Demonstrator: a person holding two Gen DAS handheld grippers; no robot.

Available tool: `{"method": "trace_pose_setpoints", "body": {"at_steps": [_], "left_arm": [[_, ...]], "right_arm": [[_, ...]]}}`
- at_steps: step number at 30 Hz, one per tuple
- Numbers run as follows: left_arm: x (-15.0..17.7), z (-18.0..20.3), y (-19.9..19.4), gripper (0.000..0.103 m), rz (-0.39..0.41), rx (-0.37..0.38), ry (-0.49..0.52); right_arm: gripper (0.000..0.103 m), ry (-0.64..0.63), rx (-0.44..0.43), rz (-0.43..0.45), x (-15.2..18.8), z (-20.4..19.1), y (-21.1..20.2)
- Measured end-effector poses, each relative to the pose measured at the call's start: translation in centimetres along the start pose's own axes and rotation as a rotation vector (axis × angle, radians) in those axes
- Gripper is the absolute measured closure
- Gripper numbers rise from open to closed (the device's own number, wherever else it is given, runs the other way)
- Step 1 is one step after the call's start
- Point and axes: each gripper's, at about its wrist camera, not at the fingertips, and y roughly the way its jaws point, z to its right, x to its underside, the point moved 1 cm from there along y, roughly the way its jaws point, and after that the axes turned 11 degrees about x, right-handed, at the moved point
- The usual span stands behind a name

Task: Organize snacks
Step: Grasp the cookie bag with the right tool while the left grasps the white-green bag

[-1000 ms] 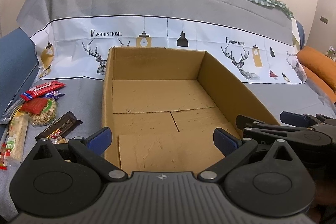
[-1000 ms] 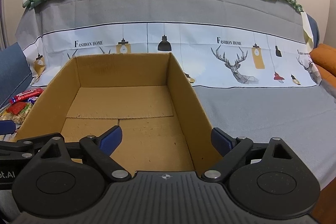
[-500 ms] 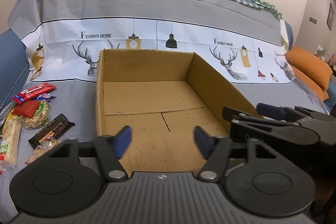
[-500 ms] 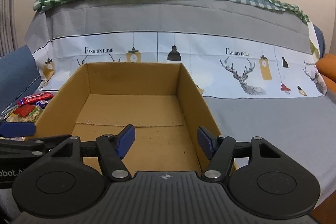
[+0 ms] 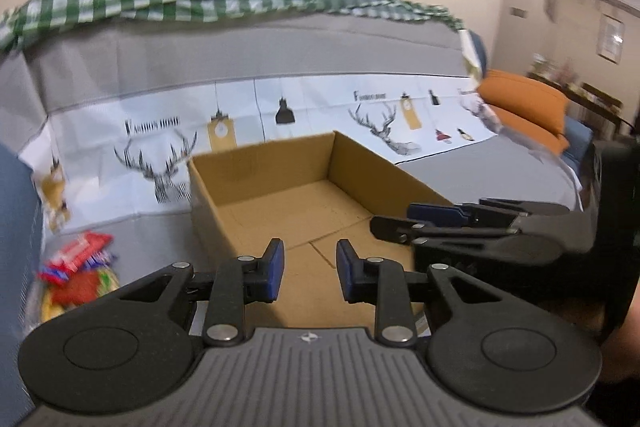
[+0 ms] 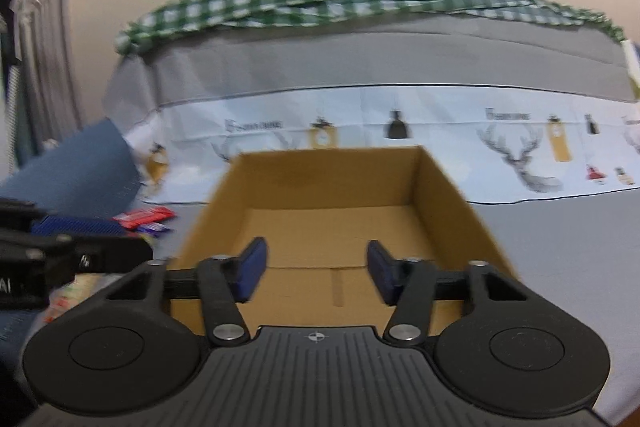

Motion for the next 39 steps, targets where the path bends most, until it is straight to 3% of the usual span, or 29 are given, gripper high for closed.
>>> {"method": "trace_pose_setpoints", "body": {"at_steps": [2,5,7,8,11,13,18,20,26,28,31,33,39], "left_arm": [[0.8,-2.1,-1.2,0.071,0.01,0.01,0.027],[3.1,-5.5,-2.0,0.071,-0.007,-0.031,-0.001],[5.1,-7.9,-2.3,0.072,-0.011,-0.064,-0.07],[5.6,-9.4,-2.5,0.075,-0.017,-0.078,-0.154],[6.7,-12.2,-4.2,0.075,0.081,-0.133,-0.273],[7.6,-13.5,-4.6,0.075,0.101,-0.187,-0.333],[7.9,-16.4,-5.1,0.075,0.144,-0.24,-0.458],[8.0,-17.1,-4.8,0.075,0.116,-0.271,-0.477],[8.6,-19.6,-4.1,0.074,0.056,-0.34,-0.562],[9.0,-20.2,-3.7,0.067,0.025,-0.364,-0.585],[9.4,-21.0,-2.9,0.058,-0.024,-0.409,-0.617],[9.5,-21.3,-2.4,0.057,-0.054,-0.422,-0.624],[9.6,-21.5,-0.5,0.048,-0.139,-0.478,-0.594]], "right_arm": [[0.064,0.023,-0.045,0.011,-0.2,-1.0,-0.3],[0.065,0.016,-0.099,0.027,0.0,-3.3,-0.5],[0.065,0.008,-0.144,0.032,0.2,-5.2,-0.8],[0.065,0.007,-0.17,0.031,0.2,-6.1,-1.1],[0.065,-0.013,-0.243,0.007,0.8,-8.8,-1.5],[0.065,-0.028,-0.29,-0.016,1.3,-10.7,-1.7],[0.062,-0.044,-0.35,-0.095,2.6,-15.1,-0.7],[0.058,-0.036,-0.342,-0.148,3.2,-16.5,0.3],[0.032,0.017,-0.26,-0.317,5.9,-18.8,4.6],[0.024,0.032,-0.211,-0.359,6.6,-19.4,6.0],[0.019,0.073,-0.17,-0.425,7.5,-19.7,8.4],[0.015,0.087,-0.148,-0.457,7.7,-19.9,9.4],[0.013,0.097,-0.096,-0.471,7.9,-21.3,11.8]]}}
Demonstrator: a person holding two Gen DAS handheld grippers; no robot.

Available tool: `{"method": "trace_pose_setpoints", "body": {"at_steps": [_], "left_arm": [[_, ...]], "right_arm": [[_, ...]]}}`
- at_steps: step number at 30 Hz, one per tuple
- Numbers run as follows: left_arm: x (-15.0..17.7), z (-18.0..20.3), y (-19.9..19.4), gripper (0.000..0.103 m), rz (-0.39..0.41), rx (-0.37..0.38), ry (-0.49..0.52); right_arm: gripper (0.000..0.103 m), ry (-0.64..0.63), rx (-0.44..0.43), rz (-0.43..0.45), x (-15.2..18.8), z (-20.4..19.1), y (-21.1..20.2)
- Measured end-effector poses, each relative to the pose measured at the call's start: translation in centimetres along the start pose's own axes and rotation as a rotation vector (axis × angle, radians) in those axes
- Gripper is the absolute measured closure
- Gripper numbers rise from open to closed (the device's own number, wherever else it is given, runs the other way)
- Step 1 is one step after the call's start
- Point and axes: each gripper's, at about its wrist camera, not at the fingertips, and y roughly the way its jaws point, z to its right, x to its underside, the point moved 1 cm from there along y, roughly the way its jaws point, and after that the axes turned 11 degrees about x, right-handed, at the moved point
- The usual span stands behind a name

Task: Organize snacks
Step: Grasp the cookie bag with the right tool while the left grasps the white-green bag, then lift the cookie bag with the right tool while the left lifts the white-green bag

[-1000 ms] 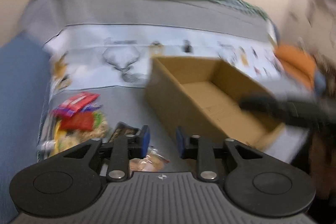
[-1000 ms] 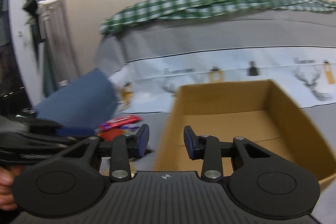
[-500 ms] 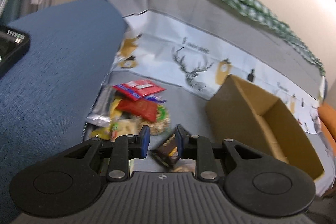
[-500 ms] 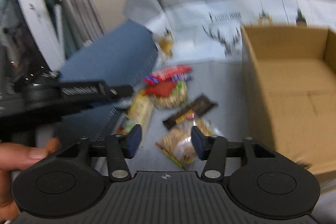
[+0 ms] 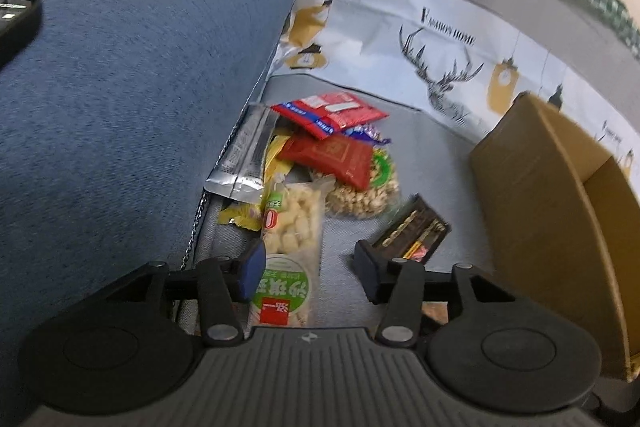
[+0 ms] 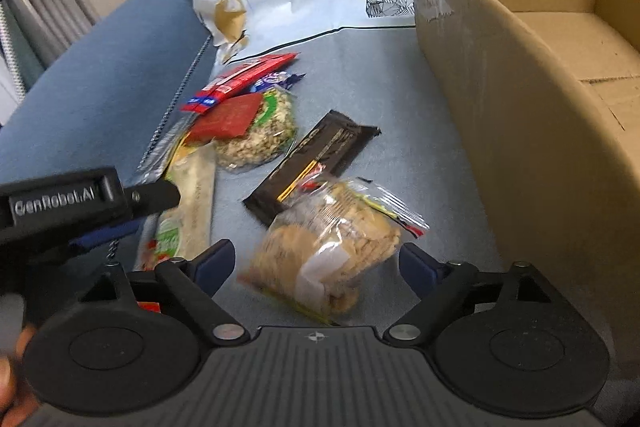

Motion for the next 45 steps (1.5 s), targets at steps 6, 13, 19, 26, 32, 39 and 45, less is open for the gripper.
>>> {"method": "trace_pose_setpoints", "body": {"at_steps": [6,13,19,26,32,39,45], "left_arm": [[0.0,0.0,1.7,0.045,-0.042,-0.045,0.018],[0.2,-0.2,3.8,0.038,-0.117,-0.063,0.014],[0.5,-0.5,4.4,0.063,-0.16,-0.061,0.011],[1.1,0.6,2.8,0.063,-0.196,0.059,0.054],[2.2,1.9,1.1,0.063,-0.306,0.129,0.144],[2.8,2.2,0.7,0.062,-0.353,0.107,0.147],[3.1,3.3,1.8,0.057,-0.386,0.044,0.201]], "right_arm": [[0.017,-0.056,0.076,-0.004,-0.5,-0.6,1.2],[0.047,-0.179,0.052,0.033,0.0,-1.3,0.2],[0.05,-0.252,-0.007,0.022,0.3,-1.1,-1.1],[0.05,-0.351,-0.118,-0.007,1.8,-0.7,-3.3],[0.05,-0.386,-0.188,-0.057,3.6,1.3,-4.9],[0.045,-0.377,-0.218,-0.066,4.9,3.2,-4.6],[0.038,-0.36,-0.208,-0.058,4.7,3.5,-4.2]]}}
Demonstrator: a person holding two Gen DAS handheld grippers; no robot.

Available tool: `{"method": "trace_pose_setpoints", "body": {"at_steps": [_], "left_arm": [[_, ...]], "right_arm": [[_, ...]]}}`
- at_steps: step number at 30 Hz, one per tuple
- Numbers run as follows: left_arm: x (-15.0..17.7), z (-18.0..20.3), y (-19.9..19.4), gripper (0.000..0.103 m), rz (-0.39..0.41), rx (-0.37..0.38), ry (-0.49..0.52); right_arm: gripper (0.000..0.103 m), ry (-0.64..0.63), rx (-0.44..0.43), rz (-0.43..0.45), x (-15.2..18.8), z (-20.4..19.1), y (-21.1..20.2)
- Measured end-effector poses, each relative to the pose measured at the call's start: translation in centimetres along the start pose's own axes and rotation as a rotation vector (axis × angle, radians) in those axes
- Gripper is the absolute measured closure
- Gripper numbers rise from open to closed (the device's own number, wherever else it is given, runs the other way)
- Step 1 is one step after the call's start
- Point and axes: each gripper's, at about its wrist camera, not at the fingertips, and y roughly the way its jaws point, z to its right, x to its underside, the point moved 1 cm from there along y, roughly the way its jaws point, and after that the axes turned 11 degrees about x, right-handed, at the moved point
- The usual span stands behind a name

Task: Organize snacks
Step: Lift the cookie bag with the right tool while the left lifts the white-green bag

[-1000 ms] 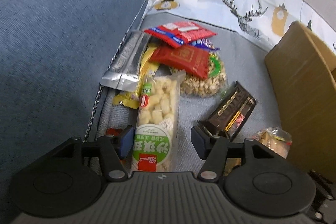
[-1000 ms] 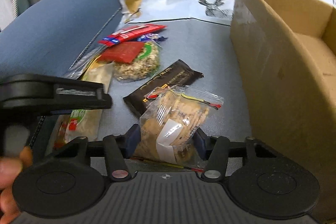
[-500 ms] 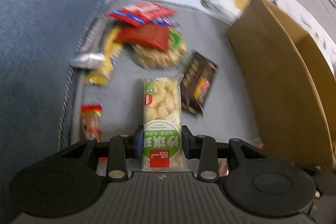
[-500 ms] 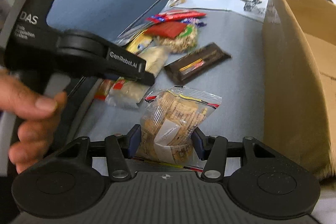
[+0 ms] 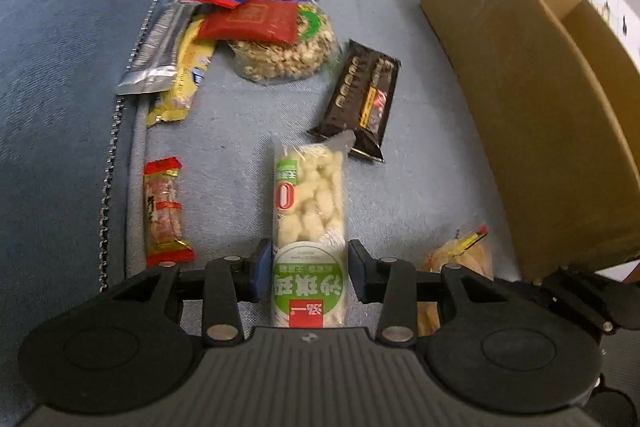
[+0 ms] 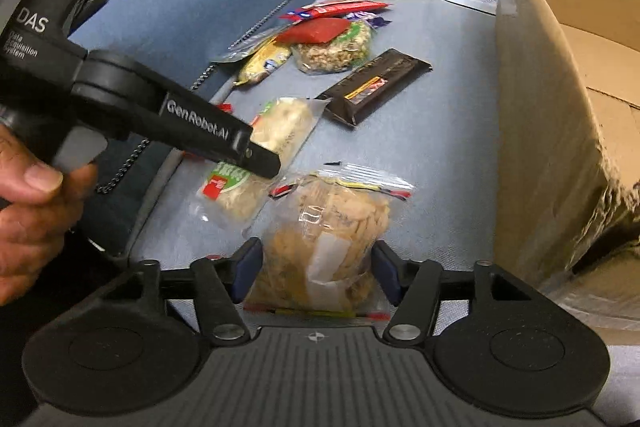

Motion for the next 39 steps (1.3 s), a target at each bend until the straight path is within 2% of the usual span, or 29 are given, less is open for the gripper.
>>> {"method": "trace_pose_setpoints", "body": {"at_steps": [29,36,39], "left_arm": [[0.02,0.31,0.67,0.057,-0.018,-0.016,0.017],[0.09,0.41,0.73,0.057,-0.019,-0.019,0.027],[0.1,0.45,0.74,0.063,-0.013,-0.023,0.028]], "right_arm": [[0.037,0.021,0.016,-0.015,0.07,0.01,0.56],[0.043,-0.003,0.021,-0.004,0.16,-0.27,0.43],[0.045,-0.014,0.024,0.005,0.18,-0.31,0.27]]}}
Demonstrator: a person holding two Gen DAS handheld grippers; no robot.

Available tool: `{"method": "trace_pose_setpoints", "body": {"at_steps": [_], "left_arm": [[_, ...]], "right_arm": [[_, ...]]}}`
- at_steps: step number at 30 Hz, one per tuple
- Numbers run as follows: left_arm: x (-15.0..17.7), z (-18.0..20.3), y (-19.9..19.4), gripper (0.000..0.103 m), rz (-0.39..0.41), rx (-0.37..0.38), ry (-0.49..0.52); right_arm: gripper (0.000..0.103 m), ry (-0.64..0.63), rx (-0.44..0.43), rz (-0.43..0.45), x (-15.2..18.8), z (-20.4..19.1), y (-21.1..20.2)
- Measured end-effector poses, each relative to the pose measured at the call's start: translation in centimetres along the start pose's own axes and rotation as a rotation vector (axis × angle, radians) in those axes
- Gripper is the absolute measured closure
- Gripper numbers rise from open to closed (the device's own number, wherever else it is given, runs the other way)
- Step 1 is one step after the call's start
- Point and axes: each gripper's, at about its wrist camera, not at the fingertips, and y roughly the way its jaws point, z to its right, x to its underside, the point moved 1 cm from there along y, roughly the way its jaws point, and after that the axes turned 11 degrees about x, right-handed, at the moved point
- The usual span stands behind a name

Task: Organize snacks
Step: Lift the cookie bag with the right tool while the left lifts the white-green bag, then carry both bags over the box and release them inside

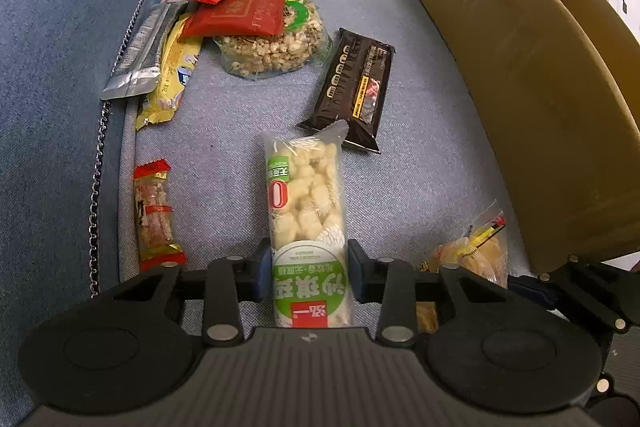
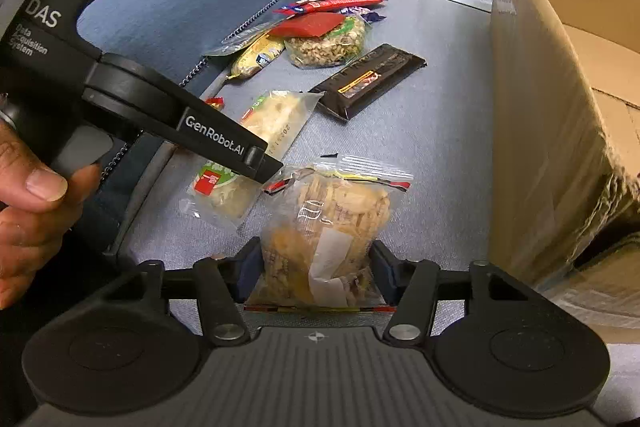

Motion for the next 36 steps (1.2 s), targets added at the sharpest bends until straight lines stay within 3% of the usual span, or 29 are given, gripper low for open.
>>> {"method": "trace_pose_setpoints", "body": {"at_steps": [7,20,29,36], "left_arm": [[0.3,0.6,-1.2,0.063,0.054,0.001,0.023],[2.9,2.0,-5.8,0.064,0.214,0.123,-0.008],[4.1,2.8,-7.9,0.063,0.303,0.207,-0.018],[4.9,4.4,-9.2,0.063,0.383,0.267,0.028]], "right_arm": [[0.047,0.0,0.002,0.043,0.3,0.0,-1.4],[0.047,-0.056,0.024,0.222,1.2,-0.7,-7.4],[0.047,-0.099,0.096,0.38,1.7,-0.1,-12.3],[0.047,-0.062,0.197,0.528,2.7,2.8,-16.1]]}}
